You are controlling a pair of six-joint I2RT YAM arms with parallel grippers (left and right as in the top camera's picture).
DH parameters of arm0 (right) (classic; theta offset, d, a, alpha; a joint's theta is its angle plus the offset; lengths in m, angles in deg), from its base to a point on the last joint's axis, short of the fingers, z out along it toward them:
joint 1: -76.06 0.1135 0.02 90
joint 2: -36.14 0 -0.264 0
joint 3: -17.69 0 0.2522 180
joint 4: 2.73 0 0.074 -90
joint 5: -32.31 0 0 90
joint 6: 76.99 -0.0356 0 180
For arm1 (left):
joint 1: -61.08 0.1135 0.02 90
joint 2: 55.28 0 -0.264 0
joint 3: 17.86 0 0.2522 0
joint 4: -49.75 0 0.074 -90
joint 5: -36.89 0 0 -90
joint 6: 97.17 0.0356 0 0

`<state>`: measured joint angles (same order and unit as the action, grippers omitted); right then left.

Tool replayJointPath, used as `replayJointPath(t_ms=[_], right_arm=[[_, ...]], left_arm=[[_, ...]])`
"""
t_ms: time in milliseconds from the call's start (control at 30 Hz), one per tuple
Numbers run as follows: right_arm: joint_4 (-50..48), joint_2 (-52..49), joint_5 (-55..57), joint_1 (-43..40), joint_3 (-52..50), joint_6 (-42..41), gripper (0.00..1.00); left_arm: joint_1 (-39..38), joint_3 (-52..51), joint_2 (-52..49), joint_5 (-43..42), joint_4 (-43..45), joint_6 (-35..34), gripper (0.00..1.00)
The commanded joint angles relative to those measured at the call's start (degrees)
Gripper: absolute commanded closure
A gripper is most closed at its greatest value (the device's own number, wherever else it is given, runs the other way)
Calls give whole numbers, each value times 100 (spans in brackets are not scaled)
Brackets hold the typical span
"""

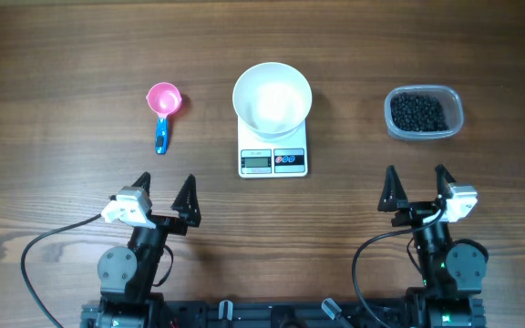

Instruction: Scoop item into bowl and weigh 150g on scale

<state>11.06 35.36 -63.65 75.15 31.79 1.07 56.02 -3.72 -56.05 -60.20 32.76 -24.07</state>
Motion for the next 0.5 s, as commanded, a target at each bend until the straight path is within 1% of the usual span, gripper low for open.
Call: replayJointPath(t_ms=[0,467], right_arm=[[-20,50,74,4,-2,-22,0],[-20,50,74,4,-2,-20,0]], left_arm=[[35,-7,39,33,-52,-26,0],[35,-7,39,33,-52,-28,0]])
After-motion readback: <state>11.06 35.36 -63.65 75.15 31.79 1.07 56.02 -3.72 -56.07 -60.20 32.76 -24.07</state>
